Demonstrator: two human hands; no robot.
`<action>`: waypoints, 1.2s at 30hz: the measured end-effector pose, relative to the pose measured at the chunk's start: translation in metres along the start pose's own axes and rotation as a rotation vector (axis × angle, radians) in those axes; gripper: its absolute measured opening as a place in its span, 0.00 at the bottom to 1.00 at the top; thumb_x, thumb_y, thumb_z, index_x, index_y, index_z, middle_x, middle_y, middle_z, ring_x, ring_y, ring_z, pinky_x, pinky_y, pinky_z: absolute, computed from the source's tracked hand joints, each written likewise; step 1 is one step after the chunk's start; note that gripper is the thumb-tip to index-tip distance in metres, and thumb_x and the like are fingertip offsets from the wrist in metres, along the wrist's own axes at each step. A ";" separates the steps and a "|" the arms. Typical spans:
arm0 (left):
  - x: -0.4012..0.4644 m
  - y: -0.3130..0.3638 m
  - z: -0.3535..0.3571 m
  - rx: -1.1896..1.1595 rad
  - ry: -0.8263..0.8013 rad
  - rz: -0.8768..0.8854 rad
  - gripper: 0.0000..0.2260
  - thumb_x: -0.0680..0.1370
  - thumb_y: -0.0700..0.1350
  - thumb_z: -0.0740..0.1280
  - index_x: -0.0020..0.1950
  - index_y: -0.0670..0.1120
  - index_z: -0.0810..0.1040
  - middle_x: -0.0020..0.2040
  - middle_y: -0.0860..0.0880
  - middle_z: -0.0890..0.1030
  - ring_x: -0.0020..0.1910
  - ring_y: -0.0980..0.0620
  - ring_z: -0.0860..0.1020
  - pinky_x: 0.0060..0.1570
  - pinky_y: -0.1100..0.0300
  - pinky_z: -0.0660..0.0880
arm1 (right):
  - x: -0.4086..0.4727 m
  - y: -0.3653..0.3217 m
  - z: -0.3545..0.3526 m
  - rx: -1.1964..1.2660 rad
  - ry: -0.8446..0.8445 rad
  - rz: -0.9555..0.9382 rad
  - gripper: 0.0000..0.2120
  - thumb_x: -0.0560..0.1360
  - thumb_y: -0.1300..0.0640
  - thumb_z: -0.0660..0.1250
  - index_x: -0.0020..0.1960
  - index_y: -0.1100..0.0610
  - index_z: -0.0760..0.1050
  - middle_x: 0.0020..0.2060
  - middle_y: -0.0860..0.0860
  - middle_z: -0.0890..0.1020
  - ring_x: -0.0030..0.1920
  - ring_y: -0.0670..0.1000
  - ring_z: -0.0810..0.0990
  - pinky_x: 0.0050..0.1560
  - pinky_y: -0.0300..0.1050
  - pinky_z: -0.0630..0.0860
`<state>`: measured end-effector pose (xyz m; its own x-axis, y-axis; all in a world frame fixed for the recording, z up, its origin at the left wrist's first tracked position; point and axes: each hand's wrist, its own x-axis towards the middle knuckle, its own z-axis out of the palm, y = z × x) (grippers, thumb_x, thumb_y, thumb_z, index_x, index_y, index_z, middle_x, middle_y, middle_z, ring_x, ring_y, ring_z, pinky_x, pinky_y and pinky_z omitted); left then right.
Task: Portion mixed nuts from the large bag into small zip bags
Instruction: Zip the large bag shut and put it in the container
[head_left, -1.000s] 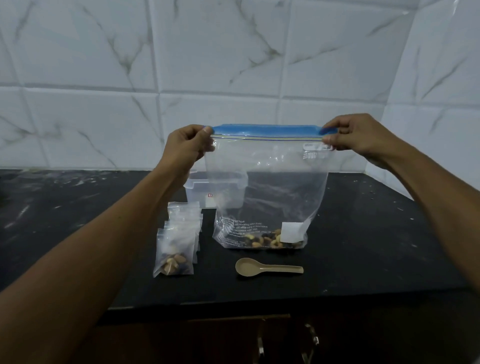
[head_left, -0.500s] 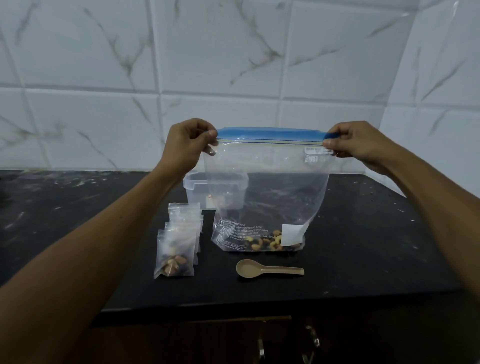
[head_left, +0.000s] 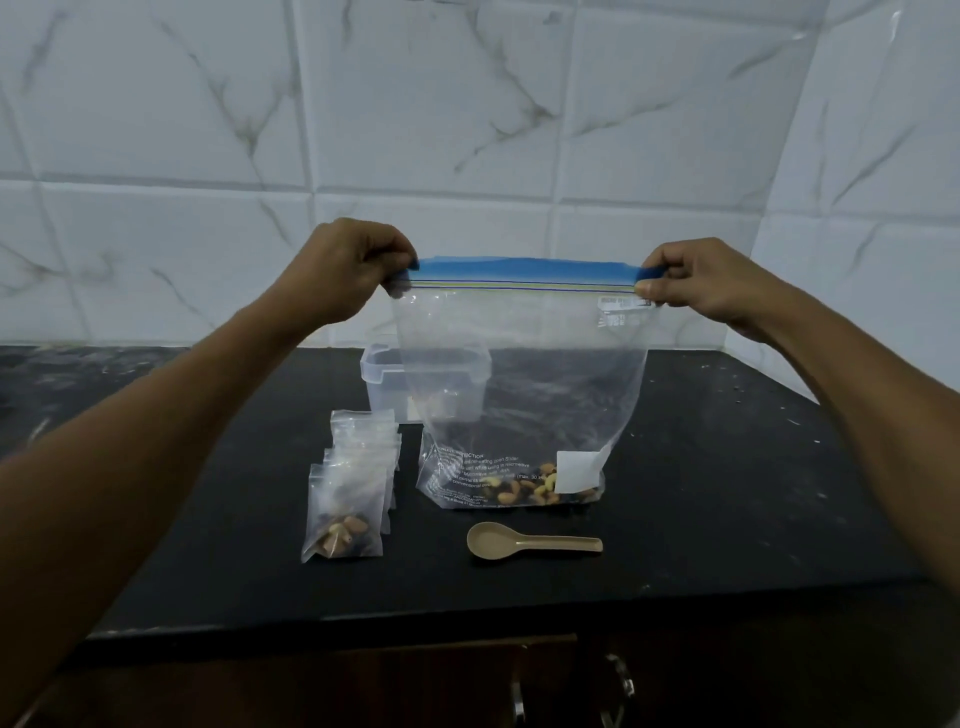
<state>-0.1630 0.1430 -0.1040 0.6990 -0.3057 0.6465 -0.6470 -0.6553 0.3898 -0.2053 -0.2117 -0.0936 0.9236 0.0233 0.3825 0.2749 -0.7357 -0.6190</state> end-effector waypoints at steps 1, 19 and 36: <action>0.000 0.000 0.000 0.021 0.008 0.009 0.09 0.80 0.38 0.63 0.51 0.47 0.81 0.37 0.50 0.83 0.35 0.69 0.77 0.40 0.75 0.70 | 0.001 -0.001 0.000 -0.013 -0.009 0.001 0.05 0.76 0.64 0.67 0.52 0.61 0.77 0.40 0.57 0.80 0.40 0.50 0.76 0.44 0.39 0.72; 0.053 0.067 0.020 0.340 -0.528 0.006 0.07 0.75 0.47 0.72 0.50 0.46 0.83 0.36 0.52 0.81 0.36 0.57 0.77 0.38 0.62 0.69 | 0.028 -0.105 0.056 -0.585 -0.295 -0.212 0.04 0.72 0.53 0.72 0.42 0.52 0.78 0.35 0.44 0.80 0.37 0.45 0.77 0.35 0.37 0.67; 0.041 0.024 -0.012 0.250 -0.479 -0.037 0.03 0.77 0.46 0.71 0.45 0.49 0.83 0.38 0.53 0.84 0.37 0.58 0.79 0.46 0.61 0.73 | 0.027 -0.073 0.024 -0.515 -0.312 -0.153 0.03 0.75 0.54 0.70 0.42 0.51 0.81 0.36 0.44 0.84 0.38 0.42 0.79 0.41 0.38 0.70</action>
<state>-0.1534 0.1228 -0.0605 0.8182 -0.5220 0.2410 -0.5682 -0.7981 0.2005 -0.1942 -0.1411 -0.0550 0.9398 0.2940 0.1740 0.3182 -0.9388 -0.1322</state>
